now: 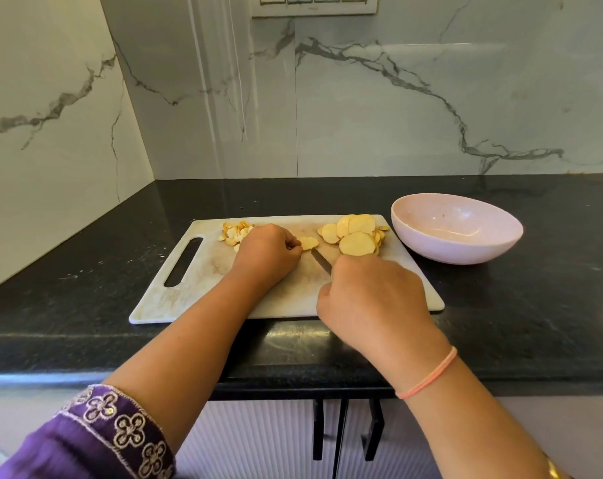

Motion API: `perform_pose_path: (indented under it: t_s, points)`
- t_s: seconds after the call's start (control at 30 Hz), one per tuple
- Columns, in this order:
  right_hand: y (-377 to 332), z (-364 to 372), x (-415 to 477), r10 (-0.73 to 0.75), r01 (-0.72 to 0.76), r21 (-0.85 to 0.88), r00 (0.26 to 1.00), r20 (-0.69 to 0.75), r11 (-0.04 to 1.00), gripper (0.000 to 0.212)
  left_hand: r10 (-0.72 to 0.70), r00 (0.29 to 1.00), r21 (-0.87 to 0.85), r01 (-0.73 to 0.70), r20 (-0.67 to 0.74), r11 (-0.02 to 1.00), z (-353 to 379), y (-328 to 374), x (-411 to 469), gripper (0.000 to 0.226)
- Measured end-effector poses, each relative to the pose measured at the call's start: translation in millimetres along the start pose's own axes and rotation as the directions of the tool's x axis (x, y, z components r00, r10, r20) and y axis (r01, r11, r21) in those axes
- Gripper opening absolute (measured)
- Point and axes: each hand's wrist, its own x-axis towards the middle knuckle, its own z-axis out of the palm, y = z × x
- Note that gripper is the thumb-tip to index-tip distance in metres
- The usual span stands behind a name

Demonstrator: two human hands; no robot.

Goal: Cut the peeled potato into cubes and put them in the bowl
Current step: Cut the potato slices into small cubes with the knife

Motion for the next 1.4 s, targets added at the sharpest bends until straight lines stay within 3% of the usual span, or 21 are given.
perform_pose_path:
  t_s: [0.17,0.37,0.53,0.7,0.87,1.03,1.4]
  points:
    - [0,0,12,0.065,-0.057,0.083,0.993,-0.098,0.995,0.019,0.004,1.000,-0.013,-0.004,0.013,1.000,-5,0,-1,0.024]
    - [-10,19,39,0.082,-0.084,0.073,0.996,0.027,0.994,0.022,-0.002,1.000,-0.010,0.002,0.013,1.000,-3,-4,0,0.017]
    - [-11,16,34,0.024,-0.024,0.057,1.000,0.001,0.998,0.013,-0.006,1.000,0.016,0.006,0.013,1.000,-6,0,5,0.018]
    - [-10,14,12,-0.046,0.046,0.014,0.999,-0.011,0.999,0.016,-0.016,1.000,0.009,0.016,0.003,1.000,-6,-2,4,0.019]
    - [1,5,0,0.005,-0.005,0.042,1.000,0.005,0.999,0.028,0.009,1.000,0.005,-0.009,0.008,1.000,-3,-3,0,0.022]
    - [2,0,8,0.061,-0.051,0.119,0.995,-0.083,0.992,0.024,-0.049,0.999,-0.098,0.051,0.021,0.994,-6,-9,-1,0.044]
    - [-15,14,37,0.070,-0.078,0.133,0.996,0.063,0.988,0.014,-0.039,0.997,-0.210,0.026,-0.060,0.977,-5,-7,2,0.046]
